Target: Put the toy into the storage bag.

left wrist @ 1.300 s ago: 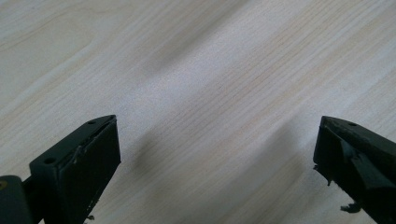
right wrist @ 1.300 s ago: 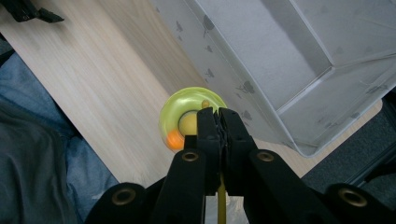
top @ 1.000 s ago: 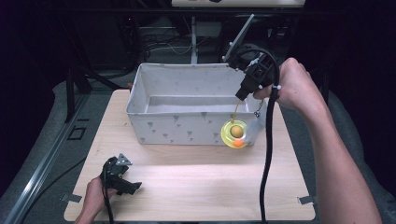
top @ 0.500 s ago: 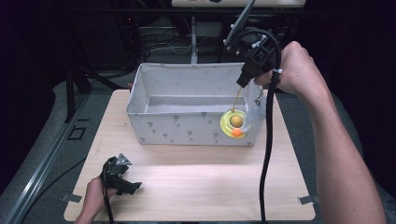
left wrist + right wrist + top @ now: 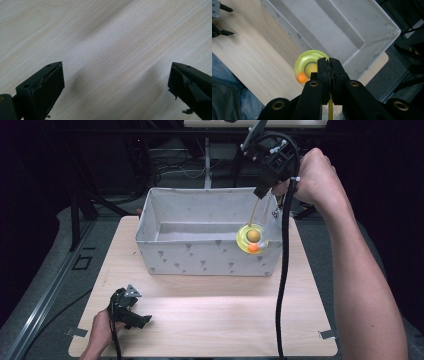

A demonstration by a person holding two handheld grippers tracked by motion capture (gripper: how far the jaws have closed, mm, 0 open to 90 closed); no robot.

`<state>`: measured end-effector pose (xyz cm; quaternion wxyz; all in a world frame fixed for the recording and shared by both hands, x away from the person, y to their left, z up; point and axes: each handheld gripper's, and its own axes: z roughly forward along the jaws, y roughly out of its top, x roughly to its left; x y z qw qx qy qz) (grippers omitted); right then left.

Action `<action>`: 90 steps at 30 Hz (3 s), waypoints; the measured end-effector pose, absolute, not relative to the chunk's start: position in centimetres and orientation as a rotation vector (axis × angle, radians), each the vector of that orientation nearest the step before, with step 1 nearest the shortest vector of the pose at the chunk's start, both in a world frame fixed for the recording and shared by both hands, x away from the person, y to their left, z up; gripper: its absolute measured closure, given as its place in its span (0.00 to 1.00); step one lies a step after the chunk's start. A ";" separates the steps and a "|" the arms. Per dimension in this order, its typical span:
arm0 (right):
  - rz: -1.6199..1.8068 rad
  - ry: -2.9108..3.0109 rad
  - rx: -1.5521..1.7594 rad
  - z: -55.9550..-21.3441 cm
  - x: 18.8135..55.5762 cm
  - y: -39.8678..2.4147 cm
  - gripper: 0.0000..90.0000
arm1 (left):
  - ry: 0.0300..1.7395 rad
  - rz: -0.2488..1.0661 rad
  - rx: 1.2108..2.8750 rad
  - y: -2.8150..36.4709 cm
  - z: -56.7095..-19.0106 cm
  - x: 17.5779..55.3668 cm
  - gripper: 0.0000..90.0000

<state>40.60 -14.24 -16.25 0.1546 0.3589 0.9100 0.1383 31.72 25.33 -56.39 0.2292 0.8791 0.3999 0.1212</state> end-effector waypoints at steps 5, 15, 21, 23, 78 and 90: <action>0.411 2.592 1.066 -16.1 41.5 -14.4 0.98 | 1.099 0.337 2.418 25.3 -56.4 31.7 0.01; 0.420 2.542 1.120 -15.2 42.9 -14.8 0.98 | 1.093 0.338 2.421 25.3 -56.4 31.7 0.01; 0.427 2.511 1.161 -15.0 44.0 -15.3 0.98 | 1.092 0.337 2.419 25.3 -56.3 31.7 0.01; 0.432 2.503 1.171 -15.0 44.3 -15.4 0.98 | 1.090 0.338 2.420 25.3 -56.3 31.7 0.01; 0.447 2.512 1.306 -27.1 51.7 -18.5 0.98 | 1.078 0.329 2.416 25.4 -56.2 31.7 0.01; 0.435 2.531 1.335 -30.6 52.2 -19.4 0.98 | 1.080 0.336 2.416 25.3 -56.3 31.7 0.01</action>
